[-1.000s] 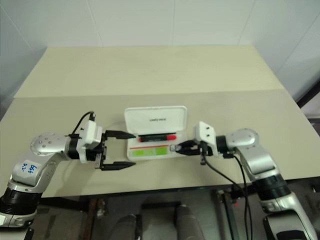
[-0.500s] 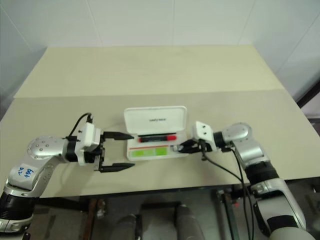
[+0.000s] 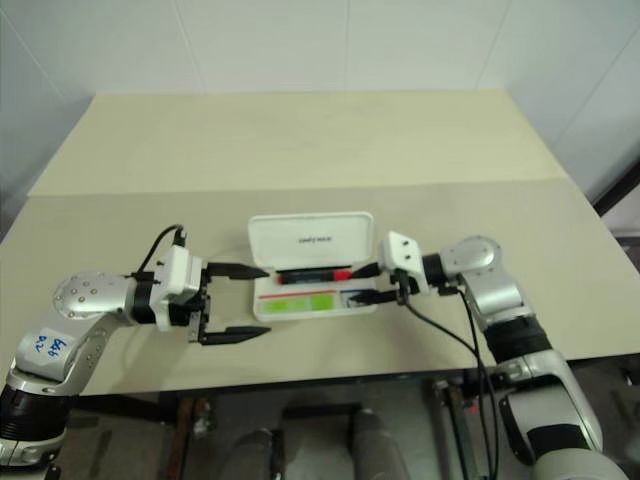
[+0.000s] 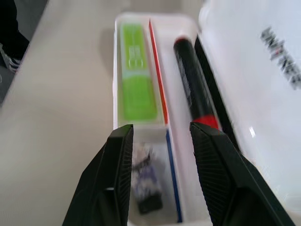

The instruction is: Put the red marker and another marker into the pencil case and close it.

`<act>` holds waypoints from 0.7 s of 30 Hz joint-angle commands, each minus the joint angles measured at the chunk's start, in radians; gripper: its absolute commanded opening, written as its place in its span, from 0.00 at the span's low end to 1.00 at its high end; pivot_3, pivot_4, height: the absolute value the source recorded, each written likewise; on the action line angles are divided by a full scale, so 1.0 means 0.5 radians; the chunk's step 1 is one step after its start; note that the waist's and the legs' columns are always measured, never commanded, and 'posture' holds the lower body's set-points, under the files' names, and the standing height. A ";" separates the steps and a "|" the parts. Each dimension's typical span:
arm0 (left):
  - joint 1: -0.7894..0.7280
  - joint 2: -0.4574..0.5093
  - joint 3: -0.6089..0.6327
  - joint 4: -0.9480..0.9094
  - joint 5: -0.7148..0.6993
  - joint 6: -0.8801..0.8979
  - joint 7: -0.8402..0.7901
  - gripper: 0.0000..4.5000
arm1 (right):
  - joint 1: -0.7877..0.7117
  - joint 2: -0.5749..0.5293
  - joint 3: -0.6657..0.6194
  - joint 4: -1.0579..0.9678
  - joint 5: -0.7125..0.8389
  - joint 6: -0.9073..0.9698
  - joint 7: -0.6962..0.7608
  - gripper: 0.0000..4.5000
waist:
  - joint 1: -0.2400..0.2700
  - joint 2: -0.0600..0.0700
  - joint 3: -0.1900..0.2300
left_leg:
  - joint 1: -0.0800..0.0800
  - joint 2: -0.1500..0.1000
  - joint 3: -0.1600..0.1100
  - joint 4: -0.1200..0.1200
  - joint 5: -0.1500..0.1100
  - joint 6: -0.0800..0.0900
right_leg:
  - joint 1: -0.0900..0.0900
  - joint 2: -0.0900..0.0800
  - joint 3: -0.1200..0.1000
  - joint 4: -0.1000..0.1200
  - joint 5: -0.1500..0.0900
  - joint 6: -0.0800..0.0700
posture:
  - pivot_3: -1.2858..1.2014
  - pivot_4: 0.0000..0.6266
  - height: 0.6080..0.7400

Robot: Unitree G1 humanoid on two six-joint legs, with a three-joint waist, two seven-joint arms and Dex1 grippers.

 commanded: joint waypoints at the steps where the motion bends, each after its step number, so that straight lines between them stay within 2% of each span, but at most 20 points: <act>1: -0.018 0.018 0.044 -0.015 -0.018 -0.008 -0.006 1.00 | 0.074 -0.099 -0.156 -0.327 0.166 0.184 -0.015 0.45 | 0.003 0.000 0.000 | 0.000 0.000 -0.001 0.000 0.000 0.000 | 0.000 0.000 0.000 0.001 0.000 0.000 | 0.52 0.24 1.00; 5: -0.007 0.020 0.060 -0.006 -0.030 -0.009 -0.009 1.00 | 0.287 -0.210 -0.339 -0.649 0.288 0.356 -0.145 0.65 | 0.022 0.000 0.000 | -0.001 0.000 -0.003 -0.001 0.000 -0.001 | 0.000 0.000 -0.002 0.000 -0.001 0.000 | 0.52 0.24 1.00; 9: 0.000 0.012 0.088 0.004 -0.052 0.000 -0.003 1.00 | 0.549 -0.322 -0.551 -0.923 0.416 0.463 -0.244 0.98 | 0.030 0.000 0.000 | -0.002 0.000 -0.003 -0.001 -0.001 -0.002 | 0.000 0.000 -0.002 -0.004 -0.001 -0.001 | 0.52 0.24 1.00; 14: -0.007 0.008 0.142 0.061 -0.071 -0.004 -0.001 1.00 | 0.866 -0.428 -0.798 -1.090 0.467 0.443 -0.332 0.99 | 0.025 0.000 0.000 | -0.001 0.000 -0.002 -0.001 -0.001 -0.002 | 0.000 0.000 -0.002 -0.006 -0.002 -0.002 | 0.52 0.24 1.00; 19: -0.033 -0.007 0.147 0.099 -0.080 -0.016 -0.012 1.00 | 0.954 -0.439 -0.890 -1.123 0.486 0.440 -0.424 0.99 | 0.001 0.000 0.000 | -0.001 0.000 -0.001 0.002 0.000 -0.001 | 0.001 0.000 -0.001 -0.008 -0.002 -0.002 | 0.52 0.24 1.00; 21: -0.042 -0.028 0.161 0.112 -0.104 -0.037 -0.022 0.91 | 0.956 -0.420 -0.895 -1.142 0.491 0.436 -0.471 1.00 | -0.002 0.000 0.000 | -0.001 0.000 -0.001 0.002 0.000 0.000 | 0.001 0.000 0.000 -0.008 -0.001 -0.002 | 0.52 0.24 1.00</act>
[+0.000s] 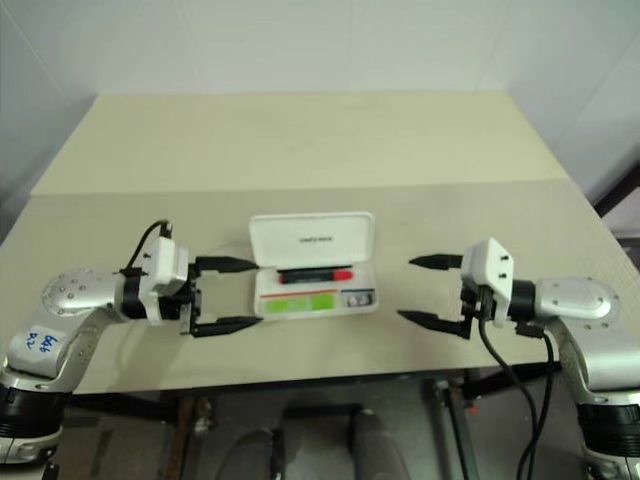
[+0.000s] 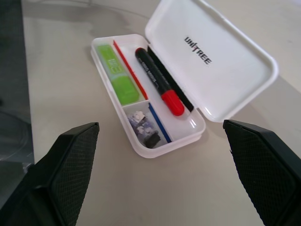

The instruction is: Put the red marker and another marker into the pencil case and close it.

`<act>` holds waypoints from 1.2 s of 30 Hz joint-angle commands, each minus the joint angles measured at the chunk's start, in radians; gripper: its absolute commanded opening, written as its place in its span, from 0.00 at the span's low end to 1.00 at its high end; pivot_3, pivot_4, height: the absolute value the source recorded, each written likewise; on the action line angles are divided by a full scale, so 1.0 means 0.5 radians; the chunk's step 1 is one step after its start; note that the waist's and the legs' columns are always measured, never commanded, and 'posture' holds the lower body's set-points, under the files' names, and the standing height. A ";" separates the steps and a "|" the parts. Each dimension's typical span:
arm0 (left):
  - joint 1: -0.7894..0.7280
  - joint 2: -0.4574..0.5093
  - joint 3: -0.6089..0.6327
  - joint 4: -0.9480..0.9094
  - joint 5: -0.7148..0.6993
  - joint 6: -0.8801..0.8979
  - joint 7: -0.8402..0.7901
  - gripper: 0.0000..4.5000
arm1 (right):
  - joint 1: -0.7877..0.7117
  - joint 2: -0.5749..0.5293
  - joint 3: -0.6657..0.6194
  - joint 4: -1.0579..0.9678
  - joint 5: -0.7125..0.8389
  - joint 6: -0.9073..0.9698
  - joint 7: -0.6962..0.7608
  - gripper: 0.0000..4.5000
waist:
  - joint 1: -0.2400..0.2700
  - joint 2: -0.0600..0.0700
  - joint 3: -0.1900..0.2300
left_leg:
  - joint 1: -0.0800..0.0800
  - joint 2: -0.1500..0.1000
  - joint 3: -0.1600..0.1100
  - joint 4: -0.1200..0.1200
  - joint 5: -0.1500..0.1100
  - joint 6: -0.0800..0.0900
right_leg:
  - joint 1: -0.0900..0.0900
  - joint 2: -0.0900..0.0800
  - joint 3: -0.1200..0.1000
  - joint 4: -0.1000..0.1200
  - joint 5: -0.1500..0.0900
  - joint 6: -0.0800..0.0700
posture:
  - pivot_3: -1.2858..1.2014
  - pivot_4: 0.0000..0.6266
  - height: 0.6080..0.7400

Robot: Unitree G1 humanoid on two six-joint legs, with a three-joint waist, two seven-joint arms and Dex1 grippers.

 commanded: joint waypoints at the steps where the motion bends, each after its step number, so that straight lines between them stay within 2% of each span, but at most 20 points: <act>1: -0.033 -0.025 0.069 -0.003 -0.084 -0.027 -0.027 0.87 | -0.002 0.000 -0.093 -0.103 0.063 -0.027 -0.086 1.00 | 0.000 0.000 0.000 | 0.000 0.000 0.000 0.000 0.000 0.000 | 0.000 0.000 0.000 0.000 0.000 0.000 | 0.52 0.24 1.00; 12: 0.110 0.023 0.228 0.069 -0.066 -0.074 -0.045 0.02 | -0.023 -0.011 -0.077 -0.137 0.138 -0.017 -0.134 1.00 | 0.004 0.000 0.000 | -0.001 0.000 0.000 -0.005 0.000 0.000 | 0.000 0.000 0.000 -0.005 0.000 0.000 | 0.52 0.24 1.00; 17: 0.150 0.016 0.302 0.117 -0.047 -0.105 0.004 0.01 | -0.062 -0.007 -0.037 -0.109 0.132 -0.022 -0.126 1.00 | 0.002 0.000 0.000 | -0.001 0.000 0.000 -0.004 0.000 0.000 | 0.000 0.000 0.000 -0.006 0.000 0.000 | 0.52 0.24 1.00; 23: 0.039 -0.122 0.409 0.277 -0.012 -0.019 0.408 0.01 | -0.088 0.013 0.002 -0.112 0.124 -0.022 -0.155 1.00 | 0.006 0.000 0.000 | -0.001 0.000 -0.001 -0.004 0.000 0.000 | 0.000 0.000 -0.001 -0.005 0.000 0.000 | 0.52 0.24 1.00; 25: -0.018 -0.169 0.396 0.325 0.007 0.023 0.528 0.01 | -0.100 0.013 0.006 -0.109 0.122 -0.022 -0.168 1.00 | 0.007 0.000 0.000 | -0.001 0.000 -0.001 -0.004 0.000 0.000 | 0.000 0.000 -0.001 -0.004 0.001 0.001 | 0.52 0.24 1.00; 28: -0.140 -0.235 0.280 0.489 0.177 0.021 0.706 0.01 | -0.123 0.019 0.010 -0.116 0.121 -0.018 -0.192 1.00 | 0.012 0.000 0.000 | -0.002 0.000 0.000 -0.003 0.000 0.000 | 0.000 0.000 -0.001 -0.004 0.001 0.003 | 0.52 0.24 1.00; 33: -0.338 -0.345 0.150 0.707 0.306 0.031 0.824 0.01 | -0.141 0.025 0.024 -0.151 0.129 0.003 -0.228 1.00 | 0.016 0.000 0.000 | -0.002 0.000 0.000 -0.003 0.000 0.000 | 0.000 0.000 -0.001 -0.005 0.002 0.004 | 0.52 0.24 1.00; 36: -0.472 -0.438 0.078 0.851 0.364 0.004 0.861 0.01 | -0.143 0.033 0.025 -0.172 0.130 0.012 -0.253 1.00 | 0.020 0.000 0.000 | -0.003 0.000 0.000 -0.004 0.000 0.000 | 0.000 0.000 -0.001 -0.005 0.016 0.028 | 0.52 0.24 1.00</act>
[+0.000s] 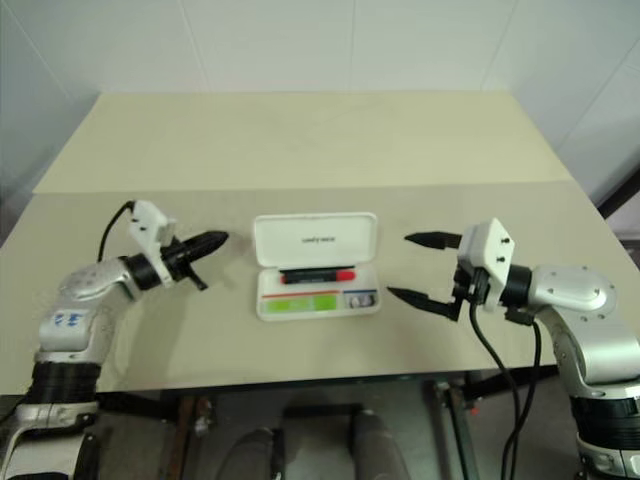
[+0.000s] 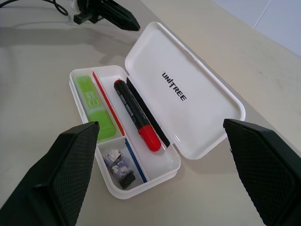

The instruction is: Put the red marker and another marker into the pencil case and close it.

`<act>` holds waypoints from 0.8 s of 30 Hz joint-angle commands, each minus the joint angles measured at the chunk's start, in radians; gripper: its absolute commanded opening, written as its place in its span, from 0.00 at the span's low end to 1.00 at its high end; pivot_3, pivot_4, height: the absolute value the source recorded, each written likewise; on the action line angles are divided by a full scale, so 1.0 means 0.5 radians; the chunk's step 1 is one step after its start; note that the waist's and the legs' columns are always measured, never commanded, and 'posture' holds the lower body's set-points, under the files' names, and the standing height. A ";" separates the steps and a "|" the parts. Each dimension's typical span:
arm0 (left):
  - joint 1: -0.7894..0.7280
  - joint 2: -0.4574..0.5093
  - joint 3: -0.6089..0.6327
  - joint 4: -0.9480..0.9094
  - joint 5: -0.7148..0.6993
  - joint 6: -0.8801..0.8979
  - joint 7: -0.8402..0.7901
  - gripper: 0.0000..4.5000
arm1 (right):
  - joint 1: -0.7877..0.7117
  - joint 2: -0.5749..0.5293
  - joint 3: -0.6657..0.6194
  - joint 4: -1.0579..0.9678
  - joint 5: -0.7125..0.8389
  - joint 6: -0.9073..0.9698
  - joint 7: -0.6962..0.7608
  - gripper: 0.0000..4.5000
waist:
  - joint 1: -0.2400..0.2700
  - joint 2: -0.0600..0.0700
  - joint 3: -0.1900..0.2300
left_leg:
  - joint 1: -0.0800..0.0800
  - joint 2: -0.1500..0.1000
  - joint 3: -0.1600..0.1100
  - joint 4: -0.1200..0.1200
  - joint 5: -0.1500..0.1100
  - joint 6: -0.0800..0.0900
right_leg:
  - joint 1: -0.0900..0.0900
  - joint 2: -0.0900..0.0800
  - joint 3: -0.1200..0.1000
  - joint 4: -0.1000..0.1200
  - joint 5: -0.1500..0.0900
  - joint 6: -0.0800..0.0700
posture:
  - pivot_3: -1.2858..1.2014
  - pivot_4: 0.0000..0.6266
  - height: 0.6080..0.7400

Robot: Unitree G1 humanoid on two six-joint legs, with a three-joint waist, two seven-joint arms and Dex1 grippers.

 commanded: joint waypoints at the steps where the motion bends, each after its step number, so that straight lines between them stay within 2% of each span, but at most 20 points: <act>1: -0.149 -0.079 -0.054 0.107 0.061 -0.044 0.043 0.01 | -0.023 0.006 -0.019 -0.093 0.034 -0.003 -0.044 1.00 | 0.002 0.000 0.000 | 0.000 0.000 0.000 -0.001 0.000 0.000 | 0.000 0.000 0.000 0.000 0.000 0.001 | 0.52 0.24 1.00; 5: -0.254 -0.169 -0.099 0.155 0.044 -0.053 -0.014 0.01 | -0.003 0.015 -0.019 -0.131 0.035 0.007 -0.078 1.00 | 0.004 0.000 0.000 | 0.000 0.000 0.000 -0.002 0.000 0.000 | 0.000 0.000 0.000 -0.002 0.001 0.001 | 0.52 0.24 1.00; 9: -0.232 -0.140 -0.087 0.028 -0.098 -0.057 -0.285 0.01 | 0.029 0.010 -0.043 -0.163 0.040 0.016 -0.112 1.00 | 0.000 0.000 0.000 | 0.000 0.000 0.000 -0.003 0.000 -0.001 | 0.000 0.000 -0.001 -0.002 0.001 0.001 | 0.52 0.24 1.00; 18: -0.061 0.162 -0.059 -0.206 -0.273 0.027 -0.779 0.01 | 0.103 0.016 -0.055 -0.239 0.055 0.036 -0.181 1.00 | -0.005 0.000 0.000 | -0.001 0.000 -0.001 -0.002 -0.001 -0.001 | 0.000 0.000 -0.001 -0.002 -0.003 -0.006 | 0.52 0.24 1.00; 21: -0.050 0.253 -0.149 -0.220 -0.198 -0.030 -0.916 0.01 | 0.115 0.019 -0.052 -0.252 0.059 0.041 -0.201 1.00 | -0.005 0.000 0.000 | -0.001 0.000 -0.001 -0.001 -0.001 -0.001 | 0.000 0.000 -0.001 -0.004 -0.006 -0.010 | 0.52 0.24 1.00; 24: -0.083 0.248 -0.264 -0.212 -0.110 -0.107 -0.963 0.01 | 0.123 0.027 -0.042 -0.269 0.061 0.045 -0.226 1.00 | 0.004 0.000 0.000 | -0.002 0.000 0.000 0.000 0.000 -0.001 | 0.001 -0.001 -0.001 -0.007 -0.007 -0.014 | 0.52 0.24 1.00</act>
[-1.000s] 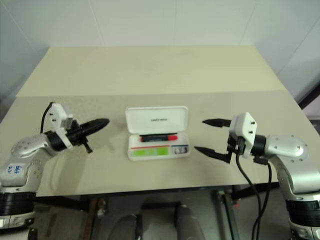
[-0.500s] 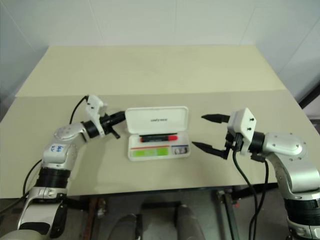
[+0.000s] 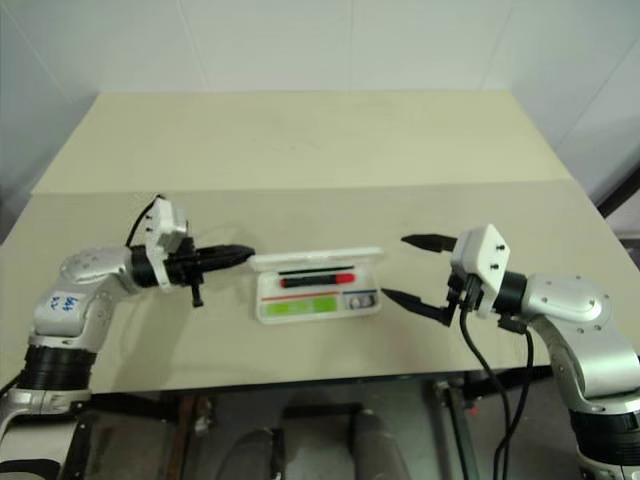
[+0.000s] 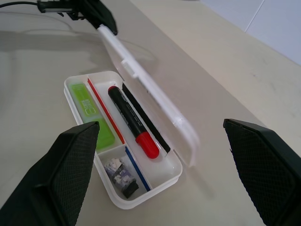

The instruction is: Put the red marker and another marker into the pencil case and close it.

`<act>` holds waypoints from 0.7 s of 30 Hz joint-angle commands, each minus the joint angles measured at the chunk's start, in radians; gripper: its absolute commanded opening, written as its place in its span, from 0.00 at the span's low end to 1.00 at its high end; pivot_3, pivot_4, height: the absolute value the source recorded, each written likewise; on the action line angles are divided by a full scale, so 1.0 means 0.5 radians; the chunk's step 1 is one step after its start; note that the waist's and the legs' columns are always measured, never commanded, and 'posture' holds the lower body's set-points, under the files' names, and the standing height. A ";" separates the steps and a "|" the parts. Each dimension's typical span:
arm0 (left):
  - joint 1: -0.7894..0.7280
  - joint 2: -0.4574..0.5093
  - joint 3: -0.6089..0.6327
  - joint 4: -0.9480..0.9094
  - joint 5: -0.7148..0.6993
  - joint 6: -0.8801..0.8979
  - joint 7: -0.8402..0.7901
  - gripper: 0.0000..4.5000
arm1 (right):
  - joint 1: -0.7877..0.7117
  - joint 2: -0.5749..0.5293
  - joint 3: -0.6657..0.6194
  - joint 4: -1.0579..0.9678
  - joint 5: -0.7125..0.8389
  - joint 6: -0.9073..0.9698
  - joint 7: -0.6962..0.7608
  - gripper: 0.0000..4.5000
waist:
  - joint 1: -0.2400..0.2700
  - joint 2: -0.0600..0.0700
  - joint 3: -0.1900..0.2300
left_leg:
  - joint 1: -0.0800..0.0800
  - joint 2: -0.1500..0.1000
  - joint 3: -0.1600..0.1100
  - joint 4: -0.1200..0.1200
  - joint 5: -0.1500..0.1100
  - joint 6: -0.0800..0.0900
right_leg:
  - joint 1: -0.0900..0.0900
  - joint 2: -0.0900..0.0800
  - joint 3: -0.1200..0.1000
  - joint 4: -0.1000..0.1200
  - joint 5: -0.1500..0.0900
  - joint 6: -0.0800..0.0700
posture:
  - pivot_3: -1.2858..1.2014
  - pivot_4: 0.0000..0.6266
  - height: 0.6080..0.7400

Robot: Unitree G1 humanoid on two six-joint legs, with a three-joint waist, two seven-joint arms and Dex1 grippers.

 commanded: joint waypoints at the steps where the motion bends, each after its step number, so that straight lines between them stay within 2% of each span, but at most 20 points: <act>1: -0.056 -0.024 -0.122 -0.064 0.080 -0.087 -0.060 0.01 | 0.007 0.014 -0.037 -0.090 0.034 0.002 -0.044 1.00 | 0.007 0.000 0.000 | -0.001 0.000 0.000 0.000 0.000 0.000 | 0.000 0.000 0.000 -0.001 -0.001 -0.002 | 0.52 0.24 1.00; 7: -0.139 -0.145 -0.309 -0.067 0.167 -0.091 -0.068 0.01 | 0.022 0.021 -0.036 -0.122 0.035 0.014 -0.083 1.00 | 0.036 0.000 0.000 | -0.002 0.000 0.000 0.000 0.000 0.000 | 0.000 0.000 0.000 -0.002 -0.001 -0.002 | 0.52 0.24 1.00; 14: -0.182 -0.188 -0.522 -0.044 0.335 -0.064 -0.079 0.01 | 0.035 0.045 -0.030 -0.157 0.017 0.016 -0.143 1.00 | 0.037 0.000 0.000 | -0.002 0.000 0.000 0.001 0.000 0.000 | 0.000 0.001 0.001 -0.001 -0.001 -0.001 | 0.52 0.24 1.00; 21: -0.165 -0.204 -0.621 -0.025 0.451 0.005 -0.023 0.01 | 0.046 0.068 -0.020 -0.191 0.002 0.013 -0.186 1.00 | 0.037 0.000 0.000 | -0.001 0.000 0.000 0.002 0.000 0.000 | 0.000 0.001 0.001 -0.001 -0.001 -0.001 | 0.52 0.24 1.00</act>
